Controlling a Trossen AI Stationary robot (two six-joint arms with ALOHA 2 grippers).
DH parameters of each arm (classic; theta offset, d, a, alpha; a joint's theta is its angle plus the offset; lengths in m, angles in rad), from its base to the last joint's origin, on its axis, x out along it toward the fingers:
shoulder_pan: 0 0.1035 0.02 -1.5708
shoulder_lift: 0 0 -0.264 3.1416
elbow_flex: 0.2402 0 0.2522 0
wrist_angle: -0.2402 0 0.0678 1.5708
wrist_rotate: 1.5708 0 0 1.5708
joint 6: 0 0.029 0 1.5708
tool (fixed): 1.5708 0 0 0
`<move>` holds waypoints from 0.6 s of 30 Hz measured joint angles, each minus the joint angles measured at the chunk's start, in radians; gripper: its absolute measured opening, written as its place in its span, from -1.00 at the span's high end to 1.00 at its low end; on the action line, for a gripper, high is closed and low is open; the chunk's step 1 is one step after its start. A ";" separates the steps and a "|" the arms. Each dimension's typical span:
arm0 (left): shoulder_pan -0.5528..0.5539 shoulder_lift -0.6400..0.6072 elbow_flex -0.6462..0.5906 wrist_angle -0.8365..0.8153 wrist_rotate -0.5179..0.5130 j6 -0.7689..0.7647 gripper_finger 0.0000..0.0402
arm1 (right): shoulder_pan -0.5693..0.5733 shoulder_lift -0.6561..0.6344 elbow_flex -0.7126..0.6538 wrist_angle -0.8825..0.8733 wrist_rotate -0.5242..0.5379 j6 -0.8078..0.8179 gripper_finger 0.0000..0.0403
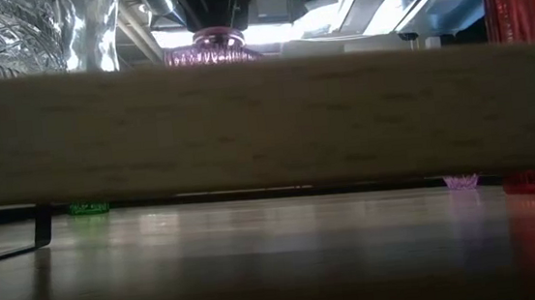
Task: Sort vases onto shelf
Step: Put the top left purple vase on the shelf
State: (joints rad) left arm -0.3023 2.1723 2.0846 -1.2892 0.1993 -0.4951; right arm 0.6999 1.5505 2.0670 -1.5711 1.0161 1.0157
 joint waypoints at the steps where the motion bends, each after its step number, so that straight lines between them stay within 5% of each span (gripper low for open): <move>1: 0.000 0.000 0.000 0.000 0.000 0.000 0.35 | 0.000 0.000 0.000 0.000 0.000 0.000 0.75; 18: 0.002 -0.019 0.028 -0.027 0.004 -0.025 0.23 | 0.000 0.000 0.000 0.000 0.000 0.000 0.75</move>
State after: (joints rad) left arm -0.2999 2.1529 2.1125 -1.3164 0.2031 -0.5205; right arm 0.7002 1.5509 2.0670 -1.5708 1.0164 1.0157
